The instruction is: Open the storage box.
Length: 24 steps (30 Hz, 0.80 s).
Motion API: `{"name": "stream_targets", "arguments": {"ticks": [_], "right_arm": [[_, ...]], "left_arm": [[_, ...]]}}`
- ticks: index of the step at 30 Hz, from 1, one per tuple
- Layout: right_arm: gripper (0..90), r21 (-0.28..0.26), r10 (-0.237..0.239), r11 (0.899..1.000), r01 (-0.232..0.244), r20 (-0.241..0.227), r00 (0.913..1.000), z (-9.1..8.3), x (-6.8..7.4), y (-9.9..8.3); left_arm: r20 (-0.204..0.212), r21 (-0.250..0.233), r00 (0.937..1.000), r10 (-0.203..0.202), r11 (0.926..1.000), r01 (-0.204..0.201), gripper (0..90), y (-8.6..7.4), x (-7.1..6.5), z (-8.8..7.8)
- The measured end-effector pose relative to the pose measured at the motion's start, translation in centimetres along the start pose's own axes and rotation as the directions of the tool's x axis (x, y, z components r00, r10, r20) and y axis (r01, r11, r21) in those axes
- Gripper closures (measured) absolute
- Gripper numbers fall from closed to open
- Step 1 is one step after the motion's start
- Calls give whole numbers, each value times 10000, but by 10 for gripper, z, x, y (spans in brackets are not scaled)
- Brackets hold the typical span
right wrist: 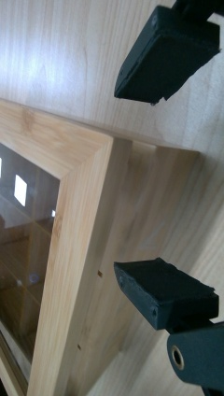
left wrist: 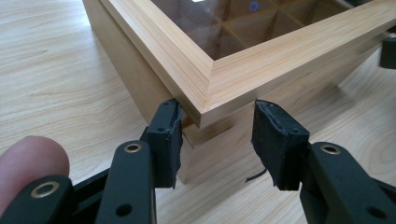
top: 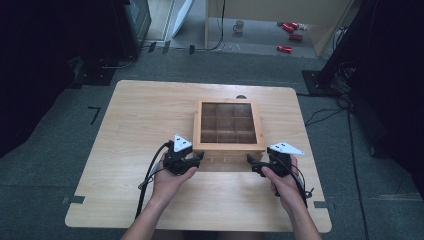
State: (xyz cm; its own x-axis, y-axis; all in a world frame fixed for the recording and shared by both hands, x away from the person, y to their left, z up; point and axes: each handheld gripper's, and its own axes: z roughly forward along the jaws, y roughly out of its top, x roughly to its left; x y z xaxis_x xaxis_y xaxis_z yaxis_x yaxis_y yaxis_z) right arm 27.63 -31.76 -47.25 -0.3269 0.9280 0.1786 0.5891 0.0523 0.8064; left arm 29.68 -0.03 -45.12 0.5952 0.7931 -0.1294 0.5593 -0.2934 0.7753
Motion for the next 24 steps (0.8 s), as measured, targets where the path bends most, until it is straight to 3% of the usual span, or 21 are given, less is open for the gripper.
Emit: {"name": "stream_targets", "arguments": {"ticks": [1, 2, 3, 4, 6, 7, 8, 9, 10, 13, 14, 17, 18, 20, 24], "right_arm": [[136, -50, 28, 10000, -28, 24, 10000, 1, -1, 1], [136, -113, 80, 9999, -80, 23, 10000, 1, -2, 1], [136, -113, 80, 9999, -80, 23, 10000, 1, -2, 1], [131, 308, -349, 9989, 343, 183, 9992, 4, -1, 1], [130, 332, -620, 9976, 612, 257, 9977, 7, 0, -1], [138, 144, -509, 9986, 508, 72, 9987, 7, 0, -2], [159, -379, 123, 9992, -143, -530, 9985, 3, -3, 1], [159, -379, 123, 9992, -143, -530, 9985, 3, -3, 1], [178, -978, 967, 9898, -1038, -748, 9925, -3, -8, 9], [178, -1231, 1317, 9823, -1411, -817, 9879, -8, -10, 15], [177, -1223, 1309, 9829, -1374, -595, 9896, -10, -12, 17], [176, -905, 1445, 9845, -1503, -667, 9872, -12, -14, 16], [168, -798, 1235, 9885, -1286, -664, 9901, -13, -15, 13], [167, -713, 1154, 9902, -1199, -636, 9913, -12, -16, 10], [157, -331, 1032, 9939, -1055, -668, 9924, -6, -17, -3]], "left_arm": [[116, -108, 9995, -308, 9995, 310, 511, 1, 3, -2], [221, -517, 9986, -485, 9974, 496, 495, 2, 5, -5], [221, -517, 9986, -485, 9974, 496, 560, 2, 5, -5], [77, -1087, 9975, -699, 9916, 703, 552, 7, 9, -14], [68, -1222, 9970, -775, 9895, 777, 560, 10, 10, -17], [66, -1292, 9971, -765, 9886, 767, 557, 12, 11, -19], [68, -1283, 9978, -655, 9895, 659, 544, 13, 11, -21], [68, -1283, 9978, -655, 9895, 659, 537, 13, 11, -21], [151, -1101, 9986, -499, 9926, 513, 527, 10, 10, -20], [123, -934, 9993, -356, 9950, 366, 508, 4, 8, -18], [114, -685, 9994, -337, 9971, 344, 481, -1, 6, -13], [5, -338, 9997, -244, 9991, 244, 442, -7, 4, -6], [-102, 14, 9999, -61, 10000, 62, 425, -12, 2, 2], [-182, 155, 9998, -30, 9999, 33, 423, -13, 1, 6], [-177, 434, 9991, -373, 9983, 380, 449, -14, 1, 18]]}}
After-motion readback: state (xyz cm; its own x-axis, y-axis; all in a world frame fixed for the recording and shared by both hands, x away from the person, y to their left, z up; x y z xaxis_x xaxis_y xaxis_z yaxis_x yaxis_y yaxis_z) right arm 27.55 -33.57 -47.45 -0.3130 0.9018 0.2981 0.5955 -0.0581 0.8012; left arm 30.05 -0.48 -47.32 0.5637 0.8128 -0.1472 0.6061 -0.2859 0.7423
